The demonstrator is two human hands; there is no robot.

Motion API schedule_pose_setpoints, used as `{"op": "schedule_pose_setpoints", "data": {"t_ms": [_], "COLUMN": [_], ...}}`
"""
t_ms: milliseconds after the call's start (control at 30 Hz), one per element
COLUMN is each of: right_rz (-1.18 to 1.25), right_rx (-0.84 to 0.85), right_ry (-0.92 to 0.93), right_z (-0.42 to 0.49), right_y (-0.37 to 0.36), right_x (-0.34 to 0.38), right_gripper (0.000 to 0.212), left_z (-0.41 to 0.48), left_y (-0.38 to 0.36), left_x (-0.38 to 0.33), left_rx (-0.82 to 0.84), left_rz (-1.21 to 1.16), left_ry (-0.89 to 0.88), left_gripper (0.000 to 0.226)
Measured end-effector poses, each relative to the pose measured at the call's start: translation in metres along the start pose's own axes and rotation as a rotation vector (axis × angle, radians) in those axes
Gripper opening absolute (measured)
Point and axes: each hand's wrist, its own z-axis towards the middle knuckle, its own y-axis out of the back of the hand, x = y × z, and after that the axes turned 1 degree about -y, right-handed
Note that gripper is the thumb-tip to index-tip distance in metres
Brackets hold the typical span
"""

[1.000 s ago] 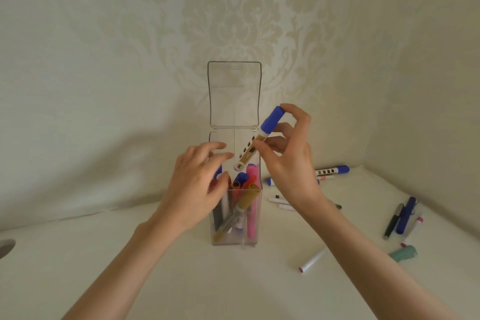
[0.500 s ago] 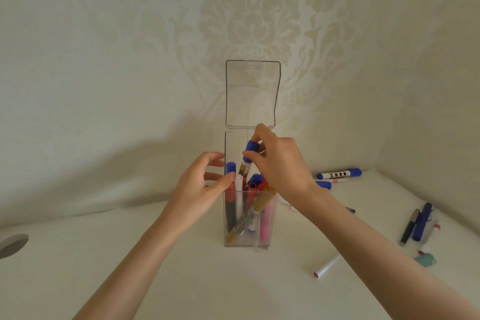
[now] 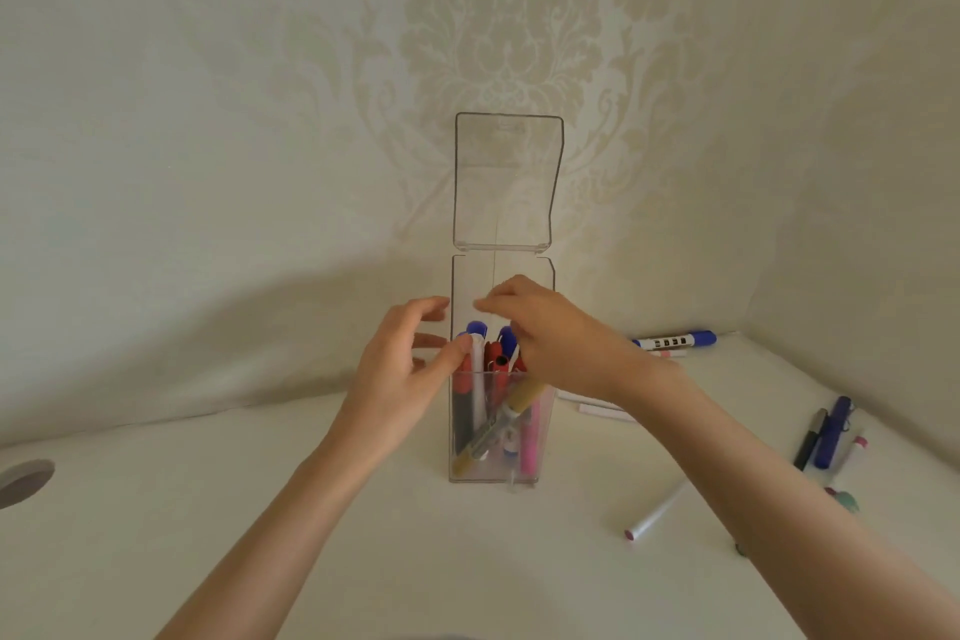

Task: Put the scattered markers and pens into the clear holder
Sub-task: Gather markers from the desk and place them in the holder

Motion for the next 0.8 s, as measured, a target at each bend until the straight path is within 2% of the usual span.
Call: {"op": "schedule_pose_setpoints", "data": {"t_ms": [133,200,267,333,467,533,633,800], "right_rz": [0.226,0.264,0.241,0.208,0.211,0.194,0.173,0.162], "right_rx": [-0.261,-0.329,-0.344,-0.306,-0.229,-0.196,-0.158,-0.127], "right_ry": [0.059,-0.018,-0.137,-0.264,-0.476,-0.527,-0.552,-0.498], "right_z": [-0.048,-0.076,-0.096,-0.111,-0.128,-0.128,-0.116,-0.078], "right_y": [0.024,0.036,0.041,0.036,0.013,0.004,-0.006,-0.021], "right_x": [-0.029,-0.053,-0.083,-0.115,-0.175,-0.201,-0.233,-0.267], "right_gripper": [0.044,0.042,0.038,0.033,0.03,0.032,0.034,0.04], "left_z": [-0.02,-0.033,-0.043,-0.045,-0.029,-0.013,0.018,0.059], "left_y": [0.004,-0.004,-0.026,-0.058,-0.132,-0.166,-0.205,-0.245], "left_x": [-0.018,-0.032,-0.039,-0.039,-0.02,-0.008,0.003,0.019], "left_rx": [-0.143,-0.062,0.094,0.242,0.455,0.457,0.37,0.309], "left_rz": [0.086,0.076,0.048,0.038,0.061,0.148,0.23,0.399], "left_ry": [-0.287,-0.408,-0.462,-0.42,-0.179,-0.129,-0.08,-0.024], "left_gripper": [0.016,0.012,0.012,0.013,0.02,0.023,0.028,0.034]}}
